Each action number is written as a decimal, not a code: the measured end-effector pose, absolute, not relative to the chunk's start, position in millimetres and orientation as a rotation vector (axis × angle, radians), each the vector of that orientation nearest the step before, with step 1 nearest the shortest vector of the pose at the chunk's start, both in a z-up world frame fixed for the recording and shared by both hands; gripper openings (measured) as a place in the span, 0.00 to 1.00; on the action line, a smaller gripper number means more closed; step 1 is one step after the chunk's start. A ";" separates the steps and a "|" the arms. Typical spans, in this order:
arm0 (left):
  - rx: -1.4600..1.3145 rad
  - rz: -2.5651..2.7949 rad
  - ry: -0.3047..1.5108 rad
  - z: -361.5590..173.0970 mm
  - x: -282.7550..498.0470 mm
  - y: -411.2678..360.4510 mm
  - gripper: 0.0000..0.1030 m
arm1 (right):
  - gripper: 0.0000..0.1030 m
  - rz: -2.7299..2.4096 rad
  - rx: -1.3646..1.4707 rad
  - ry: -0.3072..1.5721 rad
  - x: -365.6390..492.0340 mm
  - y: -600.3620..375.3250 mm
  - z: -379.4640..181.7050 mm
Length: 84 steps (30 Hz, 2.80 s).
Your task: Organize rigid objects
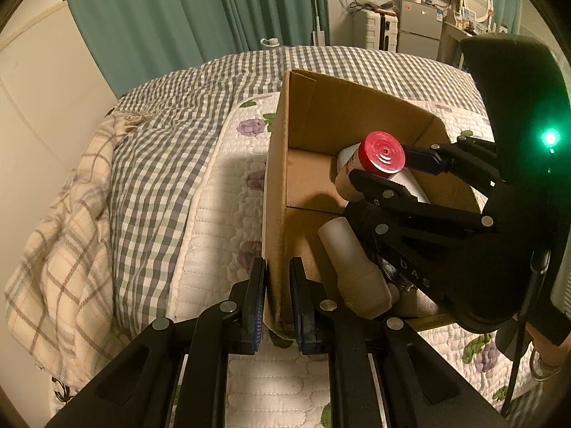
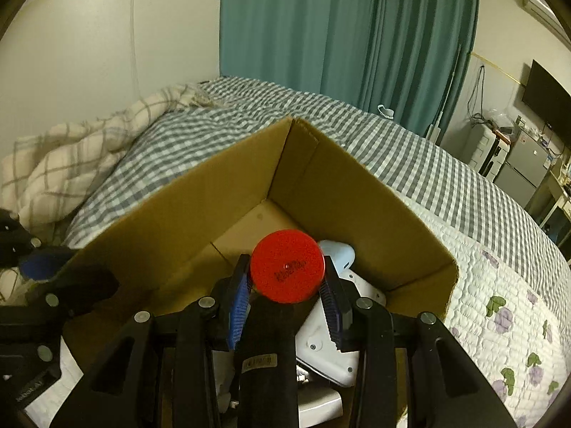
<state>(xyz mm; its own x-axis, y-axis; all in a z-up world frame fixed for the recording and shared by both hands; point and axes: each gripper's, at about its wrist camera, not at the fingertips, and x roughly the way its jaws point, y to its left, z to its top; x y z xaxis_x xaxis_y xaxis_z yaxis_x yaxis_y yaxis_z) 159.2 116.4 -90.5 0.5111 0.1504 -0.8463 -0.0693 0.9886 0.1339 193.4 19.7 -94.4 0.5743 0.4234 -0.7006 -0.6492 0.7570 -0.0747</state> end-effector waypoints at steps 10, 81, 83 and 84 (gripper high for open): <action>0.078 0.134 1.023 -89.4 157.6 114.8 0.12 | 0.75 0.588 -0.314 0.752 192.5 -2.7 -94.8; 0.061 0.032 0.403 4.3 3.4 37.7 0.83 | 1.00 0.167 0.010 0.390 -19.1 -204.8 31.6; 0.058 0.029 0.406 3.3 3.6 37.3 0.83 | 1.00 0.168 0.006 0.396 -18.5 -202.1 29.4; 0.057 0.029 0.408 2.7 3.8 37.3 0.83 | 1.00 0.169 0.004 0.397 -18.6 -201.1 29.1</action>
<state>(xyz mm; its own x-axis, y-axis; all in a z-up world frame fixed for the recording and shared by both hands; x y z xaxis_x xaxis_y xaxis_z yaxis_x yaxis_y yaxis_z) 3.8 37.3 2.7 0.9176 0.0394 -0.3957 -0.0165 0.9980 0.0610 -18.6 -201.1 29.1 0.9083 0.1648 -0.3845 -0.1631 0.9859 0.0372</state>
